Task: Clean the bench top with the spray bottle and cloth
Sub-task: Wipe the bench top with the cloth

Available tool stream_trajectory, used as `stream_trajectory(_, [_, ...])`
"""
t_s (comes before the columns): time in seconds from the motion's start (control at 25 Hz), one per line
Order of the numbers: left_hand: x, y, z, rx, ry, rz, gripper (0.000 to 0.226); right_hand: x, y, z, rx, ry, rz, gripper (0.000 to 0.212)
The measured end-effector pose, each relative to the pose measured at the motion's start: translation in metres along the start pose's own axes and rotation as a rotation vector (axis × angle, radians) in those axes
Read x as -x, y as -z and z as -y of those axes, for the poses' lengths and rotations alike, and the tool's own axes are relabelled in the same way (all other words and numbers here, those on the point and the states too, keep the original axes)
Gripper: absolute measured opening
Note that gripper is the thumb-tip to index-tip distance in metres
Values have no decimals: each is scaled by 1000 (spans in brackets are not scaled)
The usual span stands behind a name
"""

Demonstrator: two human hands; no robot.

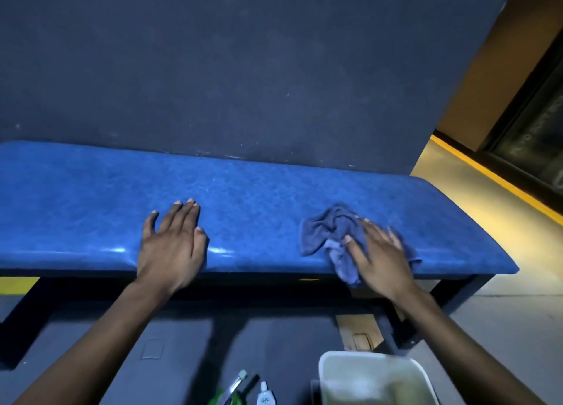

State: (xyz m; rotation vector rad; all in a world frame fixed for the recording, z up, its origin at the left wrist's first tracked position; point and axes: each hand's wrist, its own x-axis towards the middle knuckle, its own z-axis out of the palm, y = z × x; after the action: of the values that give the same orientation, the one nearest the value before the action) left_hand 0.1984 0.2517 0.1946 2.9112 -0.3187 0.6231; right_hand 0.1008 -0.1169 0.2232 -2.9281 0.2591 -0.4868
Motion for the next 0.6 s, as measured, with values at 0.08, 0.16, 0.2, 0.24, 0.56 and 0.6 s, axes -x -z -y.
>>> stream_trajectory(0.08, [0,0,-1,-8,5,0,65,-31,6,-8,-14,-131,117,62])
stream_trajectory(0.16, [0,-1,-1,-11,2,-9,64,-69,5,-1,-6,-211,234,66])
stream_trajectory(0.2, [0,-1,-2,-12,2,-12,64,-86,3,5,-3,-243,272,71])
stream_trajectory(0.24, [-1,-1,-3,-16,5,-12,64,-100,1,14,-4,-268,301,77])
stream_trajectory(0.56, [-2,1,-4,-45,34,9,64,-137,-28,121,-75,-50,460,101])
stream_trajectory(0.6, [-2,1,-4,-47,34,12,64,-131,-30,129,-66,10,470,99])
